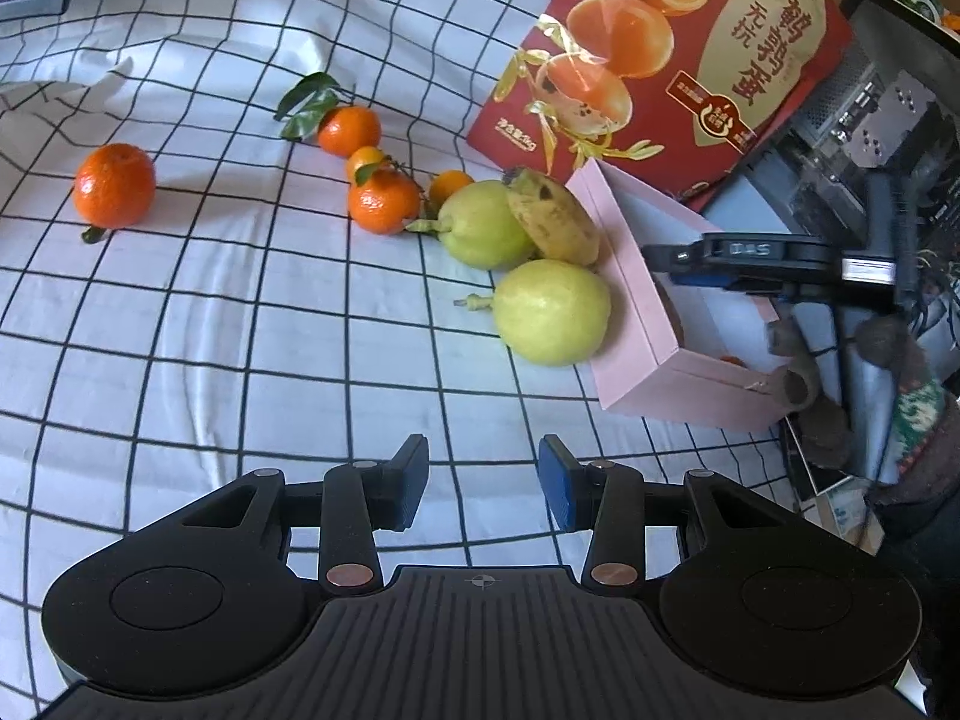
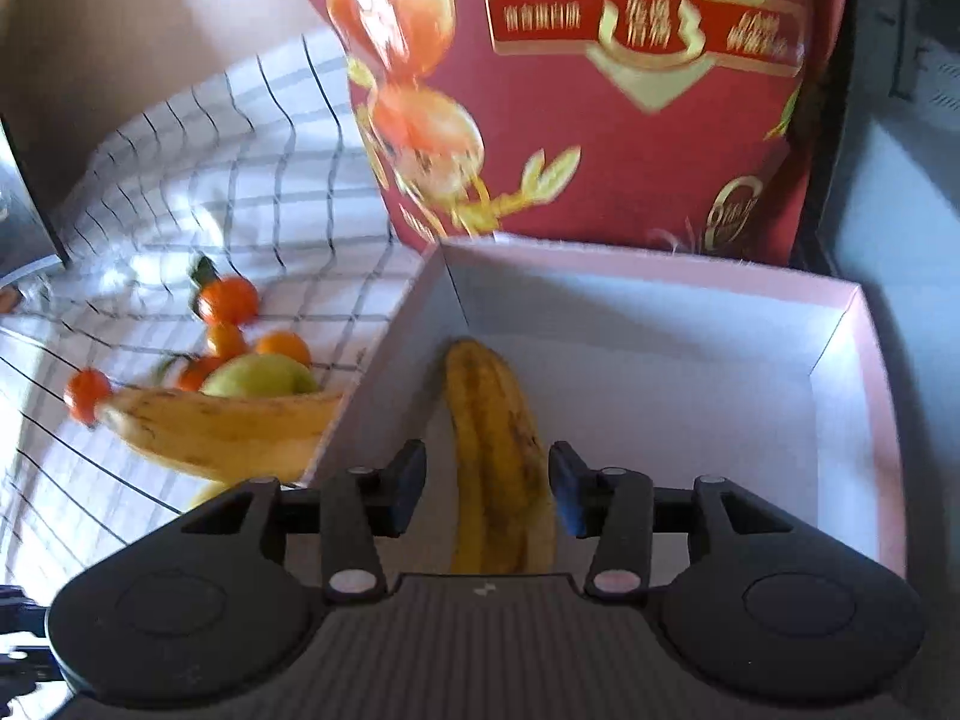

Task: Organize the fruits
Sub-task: 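Lower the yellow banana into the pink box and open the right tool, then grasp another tangerine from the tablecloth with the left tool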

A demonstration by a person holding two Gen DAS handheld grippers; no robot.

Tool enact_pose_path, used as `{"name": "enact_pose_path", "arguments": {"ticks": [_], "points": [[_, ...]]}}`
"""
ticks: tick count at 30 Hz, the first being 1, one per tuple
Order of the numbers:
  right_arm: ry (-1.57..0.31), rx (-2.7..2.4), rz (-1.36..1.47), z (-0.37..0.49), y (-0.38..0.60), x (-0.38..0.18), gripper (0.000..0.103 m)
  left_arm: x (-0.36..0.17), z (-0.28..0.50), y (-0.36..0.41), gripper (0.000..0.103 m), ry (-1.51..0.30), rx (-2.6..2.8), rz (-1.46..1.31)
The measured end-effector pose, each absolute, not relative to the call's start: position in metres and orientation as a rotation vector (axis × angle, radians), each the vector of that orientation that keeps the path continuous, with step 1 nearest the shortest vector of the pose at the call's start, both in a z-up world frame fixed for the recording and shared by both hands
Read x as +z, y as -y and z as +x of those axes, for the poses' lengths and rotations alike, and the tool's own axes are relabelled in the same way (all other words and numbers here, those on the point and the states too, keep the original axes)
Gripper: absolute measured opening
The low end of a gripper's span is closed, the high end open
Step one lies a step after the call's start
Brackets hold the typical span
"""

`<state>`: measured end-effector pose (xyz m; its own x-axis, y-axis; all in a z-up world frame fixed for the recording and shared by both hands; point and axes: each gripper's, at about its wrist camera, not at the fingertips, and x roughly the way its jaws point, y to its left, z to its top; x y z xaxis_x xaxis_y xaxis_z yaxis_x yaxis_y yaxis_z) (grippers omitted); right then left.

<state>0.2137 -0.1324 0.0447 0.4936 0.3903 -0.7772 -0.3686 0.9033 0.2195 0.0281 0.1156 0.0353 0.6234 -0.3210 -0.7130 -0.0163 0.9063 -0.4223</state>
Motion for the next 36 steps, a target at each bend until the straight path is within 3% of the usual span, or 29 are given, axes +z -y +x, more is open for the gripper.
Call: {"name": "enact_pose_path", "arguments": {"ticks": [7,11,21,36], "points": [[-0.802,0.455,-0.034,0.158,0.149,0.08,0.051,0.038,0.042,-0.1,0.045,-0.873,-0.199,-0.372],[-0.732,0.462,-0.117,0.109,0.148,0.088,0.06,0.041,0.056,-0.089,0.045,-0.855,-0.192,-0.361],[-0.686,0.429,-0.241,0.037,0.138,0.071,0.061,0.071,0.086,-0.093,0.045,-0.711,-0.119,-0.35],[-0.751,0.396,-0.211,0.033,0.133,0.046,0.061,0.051,0.076,-0.236,0.045,-0.625,0.431,-0.293]]}}
